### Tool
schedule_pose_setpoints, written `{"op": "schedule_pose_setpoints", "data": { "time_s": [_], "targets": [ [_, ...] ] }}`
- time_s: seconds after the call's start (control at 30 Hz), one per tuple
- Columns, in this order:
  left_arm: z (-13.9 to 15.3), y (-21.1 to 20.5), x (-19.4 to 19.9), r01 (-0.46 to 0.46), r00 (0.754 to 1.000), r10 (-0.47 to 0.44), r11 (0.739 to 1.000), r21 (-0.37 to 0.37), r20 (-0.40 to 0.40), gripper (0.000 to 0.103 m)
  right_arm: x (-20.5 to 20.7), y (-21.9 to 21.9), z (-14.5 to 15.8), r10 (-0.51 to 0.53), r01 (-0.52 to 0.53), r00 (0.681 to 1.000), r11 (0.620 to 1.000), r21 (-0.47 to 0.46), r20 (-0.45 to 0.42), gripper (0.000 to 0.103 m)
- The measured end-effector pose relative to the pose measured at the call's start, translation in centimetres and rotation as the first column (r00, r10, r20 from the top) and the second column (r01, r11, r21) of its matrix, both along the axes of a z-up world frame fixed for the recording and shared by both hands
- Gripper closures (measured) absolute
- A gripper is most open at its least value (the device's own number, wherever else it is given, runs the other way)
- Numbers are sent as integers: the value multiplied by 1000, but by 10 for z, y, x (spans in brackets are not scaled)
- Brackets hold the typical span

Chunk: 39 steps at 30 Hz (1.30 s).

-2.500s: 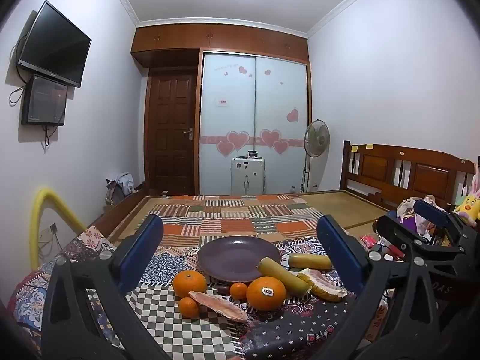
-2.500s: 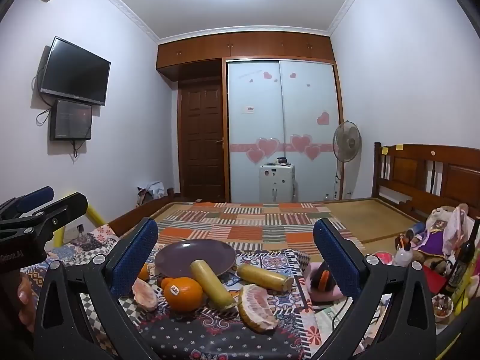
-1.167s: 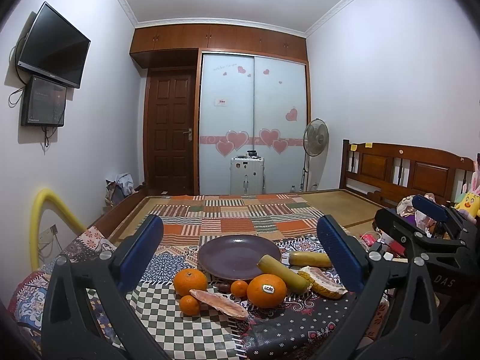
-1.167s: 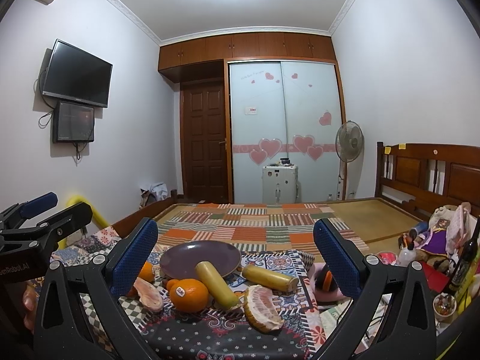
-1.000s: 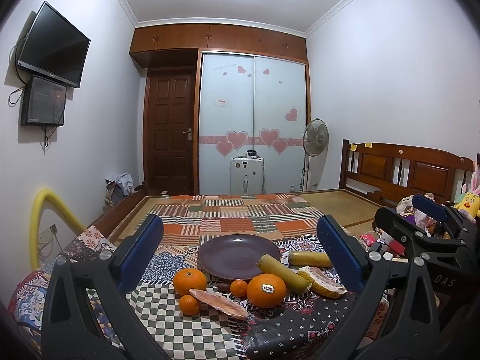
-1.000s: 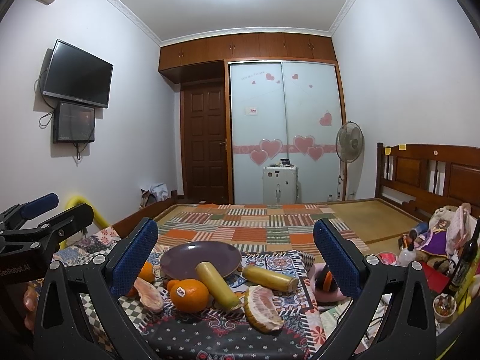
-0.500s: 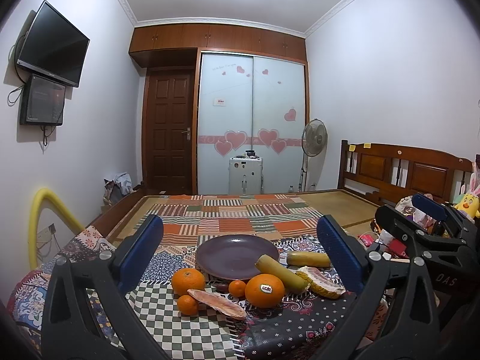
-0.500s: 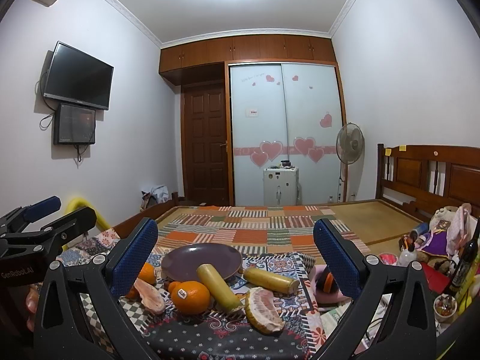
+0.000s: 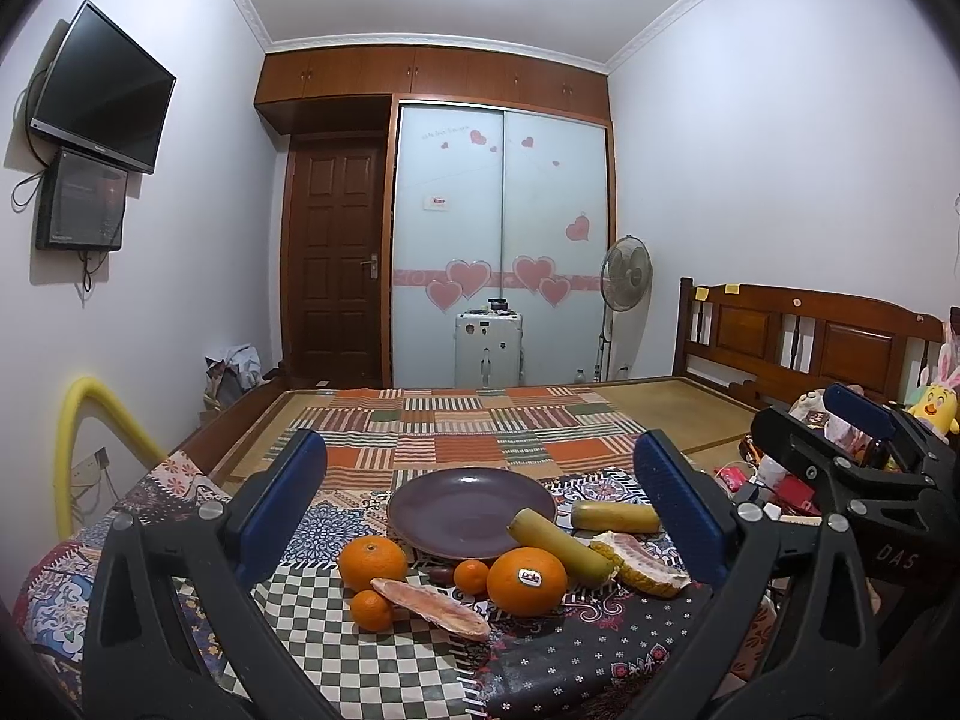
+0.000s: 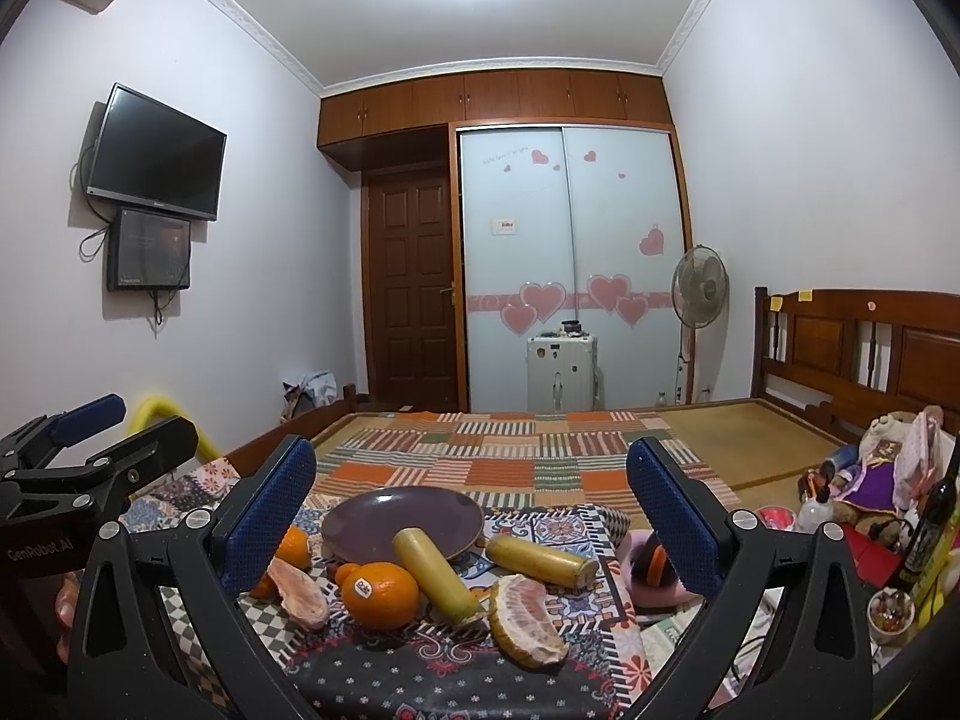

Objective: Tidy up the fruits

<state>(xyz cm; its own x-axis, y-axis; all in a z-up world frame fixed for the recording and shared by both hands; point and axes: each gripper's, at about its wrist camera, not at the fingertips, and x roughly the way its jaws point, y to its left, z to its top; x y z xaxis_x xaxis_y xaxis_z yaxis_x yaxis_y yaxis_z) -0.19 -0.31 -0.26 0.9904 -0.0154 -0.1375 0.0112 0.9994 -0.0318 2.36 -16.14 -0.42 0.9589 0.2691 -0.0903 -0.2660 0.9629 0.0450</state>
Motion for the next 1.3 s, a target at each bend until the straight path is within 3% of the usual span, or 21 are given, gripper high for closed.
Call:
{"op": "schedule_pose_setpoints", "data": {
  "time_s": [0.6, 0.77, 1.07, 1.3],
  "targets": [
    [-7, 1, 6, 6, 1000, -6, 1000, 0, -20, 0, 6, 2, -5, -4, 4, 1000, 1000, -19, -13, 0],
    [-20, 6, 24, 13, 996, -13, 1000, 10, -86, 0, 20, -1, -19, -17, 14, 998, 999, -42, -64, 0],
    [-61, 20, 62, 8, 970, -9, 1000, -6, -245, 0, 60, -13, -64, -44, 17, 970, 993, -116, -237, 0],
    [-93, 36, 88, -4, 932, -7, 1000, -29, -364, 13, 85, -16, -95, -48, -4, 930, 990, -141, -364, 0]
  ]
}}
